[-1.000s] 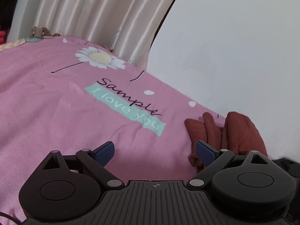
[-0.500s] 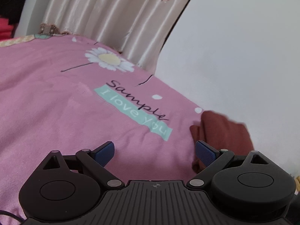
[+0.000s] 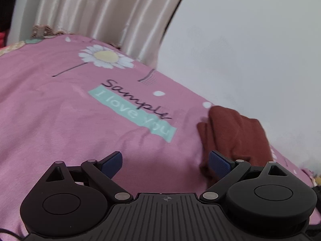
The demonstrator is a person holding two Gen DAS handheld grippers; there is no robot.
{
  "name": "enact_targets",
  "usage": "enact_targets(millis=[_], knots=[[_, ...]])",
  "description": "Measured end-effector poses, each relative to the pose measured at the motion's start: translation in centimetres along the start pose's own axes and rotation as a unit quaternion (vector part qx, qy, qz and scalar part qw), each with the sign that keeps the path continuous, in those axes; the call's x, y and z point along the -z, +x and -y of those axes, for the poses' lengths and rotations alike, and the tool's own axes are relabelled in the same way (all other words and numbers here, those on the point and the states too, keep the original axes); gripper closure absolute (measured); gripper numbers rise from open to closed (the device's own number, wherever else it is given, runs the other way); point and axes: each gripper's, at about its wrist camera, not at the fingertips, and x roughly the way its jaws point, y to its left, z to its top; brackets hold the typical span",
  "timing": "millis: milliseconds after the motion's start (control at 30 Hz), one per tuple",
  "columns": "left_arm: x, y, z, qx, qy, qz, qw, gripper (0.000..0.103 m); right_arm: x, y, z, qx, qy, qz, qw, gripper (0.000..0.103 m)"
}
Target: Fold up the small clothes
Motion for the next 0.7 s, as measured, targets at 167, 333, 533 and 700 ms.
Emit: enact_targets(millis=[167,333,533,700], knots=[[-2.7,2.7,3.0,0.050,0.064,-0.064,0.9946,0.000,1.4,1.4,-1.4,0.000,-0.031,-0.011,0.999,0.029],[-3.5,9.3,6.1,0.063,0.088,-0.159,0.9814,0.000,2.0,1.8,-0.7,0.014,-0.020,-0.013,1.000,0.063],[-4.2,12.1,10.8,0.106,0.125,-0.159,0.9736,0.000,2.1,-1.7,0.1,0.039,-0.010,0.031,0.999,0.084],[-1.8,13.1,13.0,0.050,0.219,-0.154,0.9622,0.000,4.2,-0.2,-2.3,0.025,-0.056,-0.007,0.998,0.073]])
